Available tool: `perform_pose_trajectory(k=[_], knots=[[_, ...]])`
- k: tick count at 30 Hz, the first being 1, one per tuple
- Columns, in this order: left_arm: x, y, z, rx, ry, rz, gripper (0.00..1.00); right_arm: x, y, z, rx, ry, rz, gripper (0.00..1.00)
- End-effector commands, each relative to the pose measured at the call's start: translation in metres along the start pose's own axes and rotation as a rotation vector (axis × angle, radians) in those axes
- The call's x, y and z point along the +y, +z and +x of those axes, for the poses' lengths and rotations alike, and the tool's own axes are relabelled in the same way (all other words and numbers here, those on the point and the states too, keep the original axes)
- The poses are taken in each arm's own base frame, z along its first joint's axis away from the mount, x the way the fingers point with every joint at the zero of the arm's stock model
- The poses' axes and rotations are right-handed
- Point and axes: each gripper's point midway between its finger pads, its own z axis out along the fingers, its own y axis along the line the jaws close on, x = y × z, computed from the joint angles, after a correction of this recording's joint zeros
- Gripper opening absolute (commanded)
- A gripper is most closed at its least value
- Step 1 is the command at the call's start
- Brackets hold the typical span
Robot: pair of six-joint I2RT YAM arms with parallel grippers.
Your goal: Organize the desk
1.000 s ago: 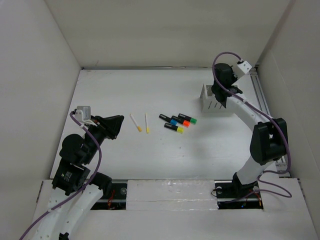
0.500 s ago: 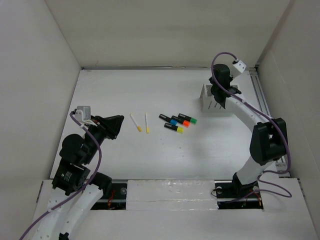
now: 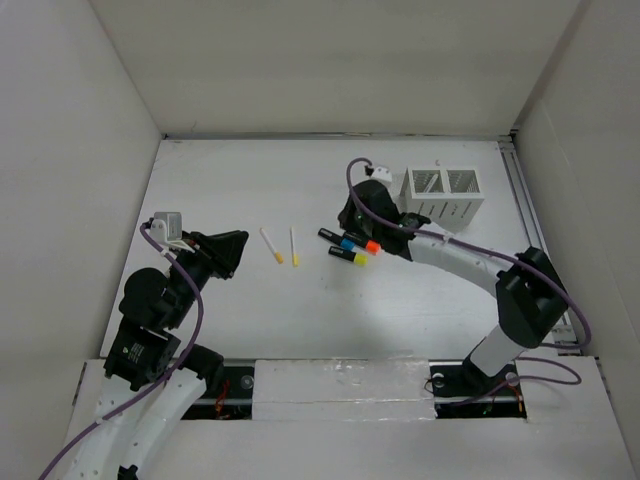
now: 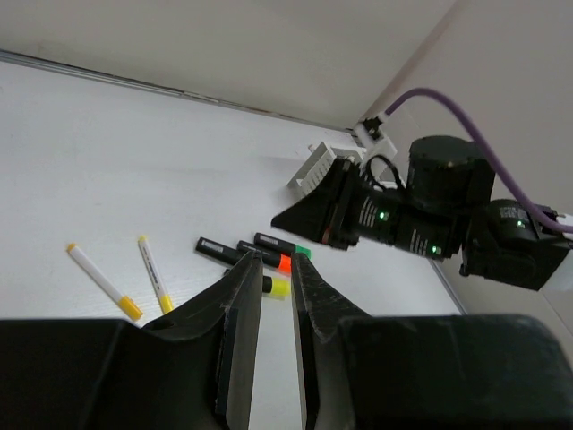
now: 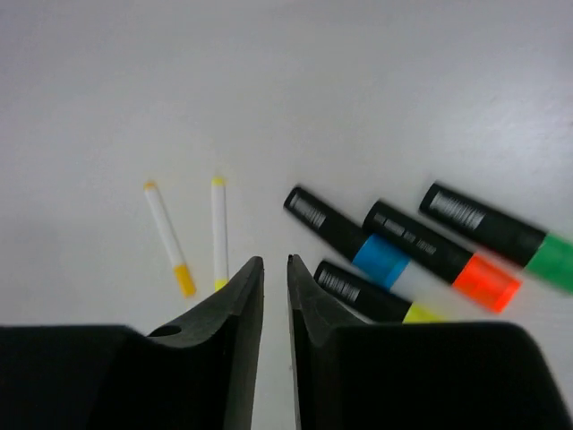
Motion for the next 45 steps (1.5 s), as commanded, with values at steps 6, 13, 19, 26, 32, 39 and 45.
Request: perform_pose_trajectory(k=[6,13,19,26,32,39,45], knots=[[-0.012,-0.003,-0.016,-0.051,0.014,0.048,0.17,-0.008,-0.026,0.087,0.195,-0.187,0.035,0.59],[-0.012,-0.005,-0.017,-0.058,0.015,0.045,0.17,-0.028,-0.014,0.119,0.296,-0.252,0.066,0.7],[-0.012,-0.004,-0.017,-0.058,0.015,0.045,0.17,-0.035,-0.004,0.108,0.289,-0.264,0.078,0.73],[-0.012,-0.005,-0.016,-0.055,0.017,0.048,0.17,-0.035,0.006,0.108,0.314,-0.279,0.069,0.76],[-0.012,-0.004,-0.016,-0.054,0.017,0.05,0.17,-0.035,0.021,0.117,0.34,-0.303,0.084,0.78],[-0.013,-0.003,-0.016,-0.054,0.017,0.05,0.17,-0.035,0.021,0.135,0.382,-0.302,0.081,0.77],[-0.013,-0.003,-0.016,-0.051,0.017,0.052,0.17,-0.023,0.01,0.162,0.406,-0.313,0.068,0.58]])
